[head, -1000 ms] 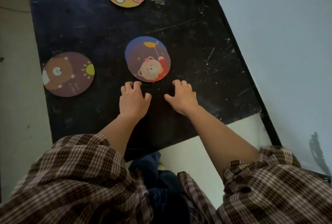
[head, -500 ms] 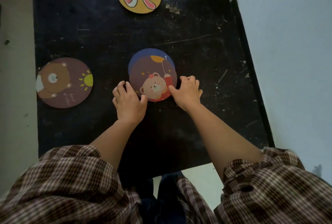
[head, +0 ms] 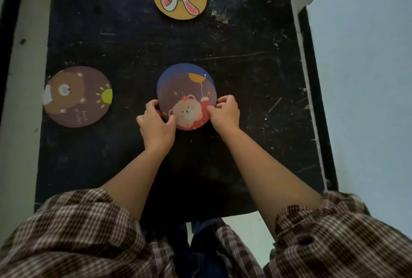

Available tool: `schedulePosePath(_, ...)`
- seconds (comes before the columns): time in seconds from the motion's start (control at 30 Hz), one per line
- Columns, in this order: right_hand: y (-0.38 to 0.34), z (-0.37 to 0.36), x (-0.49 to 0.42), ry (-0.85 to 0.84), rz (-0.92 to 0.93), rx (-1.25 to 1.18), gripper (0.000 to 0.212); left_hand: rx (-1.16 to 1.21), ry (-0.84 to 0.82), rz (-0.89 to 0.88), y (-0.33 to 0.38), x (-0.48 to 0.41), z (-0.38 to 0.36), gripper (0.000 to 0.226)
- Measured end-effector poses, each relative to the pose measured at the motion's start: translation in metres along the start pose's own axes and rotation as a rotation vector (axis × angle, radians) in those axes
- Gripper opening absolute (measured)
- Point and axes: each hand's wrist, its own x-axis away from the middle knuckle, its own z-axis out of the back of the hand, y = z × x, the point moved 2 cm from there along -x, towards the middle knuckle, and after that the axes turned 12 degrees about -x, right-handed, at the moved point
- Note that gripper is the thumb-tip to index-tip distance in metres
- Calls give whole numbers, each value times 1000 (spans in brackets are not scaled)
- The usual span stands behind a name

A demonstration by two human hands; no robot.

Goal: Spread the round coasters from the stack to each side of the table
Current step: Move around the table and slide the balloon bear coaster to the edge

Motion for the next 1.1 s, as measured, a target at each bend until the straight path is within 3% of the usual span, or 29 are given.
schedulePosePath(0.2, 10, 22, 3, -145, -92, 28, 20, 222, -70, 41, -8, 11, 9, 46)
schedulePosePath(0.37, 26, 44, 22, -411, -261, 54, 17, 380, -163, 22, -27, 35, 13, 38)
schedulePosePath(0.47, 42, 61, 38, -530, -340, 127, 3, 394, -201, -11, -40, 50, 15, 37)
schedulePosePath(0.53, 52, 71, 48, -578, -369, 169, 6, 376, -233, -22, -49, 60, 14, 34)
schedulePosePath(0.63, 65, 79, 59, -595, -384, 202, 14, 368, -255, -21, -59, 77, 10, 34)
schedulePosePath(0.87, 100, 89, 88, -584, -361, 282, 17, 352, -116, 115, -89, 119, -4, 45)
schedulePosePath(1.1, 123, 91, 109, -510, -242, 352, 25, 272, -21, 215, -96, 147, -11, 33)
